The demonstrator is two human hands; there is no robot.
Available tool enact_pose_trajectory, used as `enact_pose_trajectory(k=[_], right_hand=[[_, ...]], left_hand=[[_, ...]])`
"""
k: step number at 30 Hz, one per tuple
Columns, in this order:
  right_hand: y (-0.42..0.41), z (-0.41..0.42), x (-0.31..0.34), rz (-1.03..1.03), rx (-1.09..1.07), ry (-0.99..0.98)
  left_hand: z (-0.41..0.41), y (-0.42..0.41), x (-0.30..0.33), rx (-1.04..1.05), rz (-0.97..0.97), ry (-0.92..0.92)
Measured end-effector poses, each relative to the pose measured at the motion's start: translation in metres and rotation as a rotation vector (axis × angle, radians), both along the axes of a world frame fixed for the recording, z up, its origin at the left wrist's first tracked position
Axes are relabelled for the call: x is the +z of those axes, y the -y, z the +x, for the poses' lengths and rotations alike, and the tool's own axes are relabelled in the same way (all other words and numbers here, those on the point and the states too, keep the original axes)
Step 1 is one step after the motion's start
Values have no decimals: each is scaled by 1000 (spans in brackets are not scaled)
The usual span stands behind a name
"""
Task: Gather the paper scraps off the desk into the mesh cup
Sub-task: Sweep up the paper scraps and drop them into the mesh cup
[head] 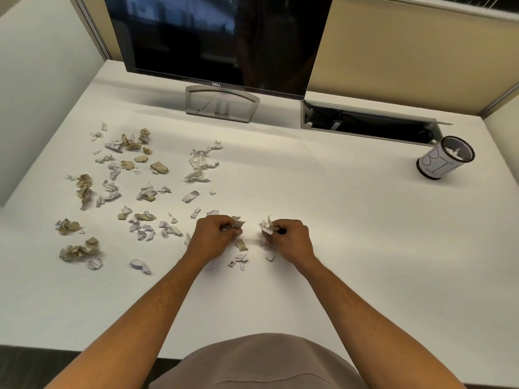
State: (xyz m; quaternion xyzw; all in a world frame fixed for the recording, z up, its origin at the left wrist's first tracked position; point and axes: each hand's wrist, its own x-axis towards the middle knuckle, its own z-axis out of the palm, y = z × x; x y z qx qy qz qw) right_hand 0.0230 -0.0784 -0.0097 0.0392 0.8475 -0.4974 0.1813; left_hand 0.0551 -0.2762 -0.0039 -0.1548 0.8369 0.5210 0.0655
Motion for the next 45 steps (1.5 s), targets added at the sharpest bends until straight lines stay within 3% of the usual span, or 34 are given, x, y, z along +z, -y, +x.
enact_pose_trajectory(k=[10,29,35,45], right_hand=[[-86,-27,23,-398,-188,64],[-356,-118,57,-414,-514,-86],[-409,-165,75,-259,-538,-135],[-434,-256,106,435,-323,-361]], left_hand=[[-36,-74,22,48,254,21],[-172,-333,72,-293,124,-35],[-238,-407,85,-346,32,-98],[-320,-481,104,-407,-141,-160]])
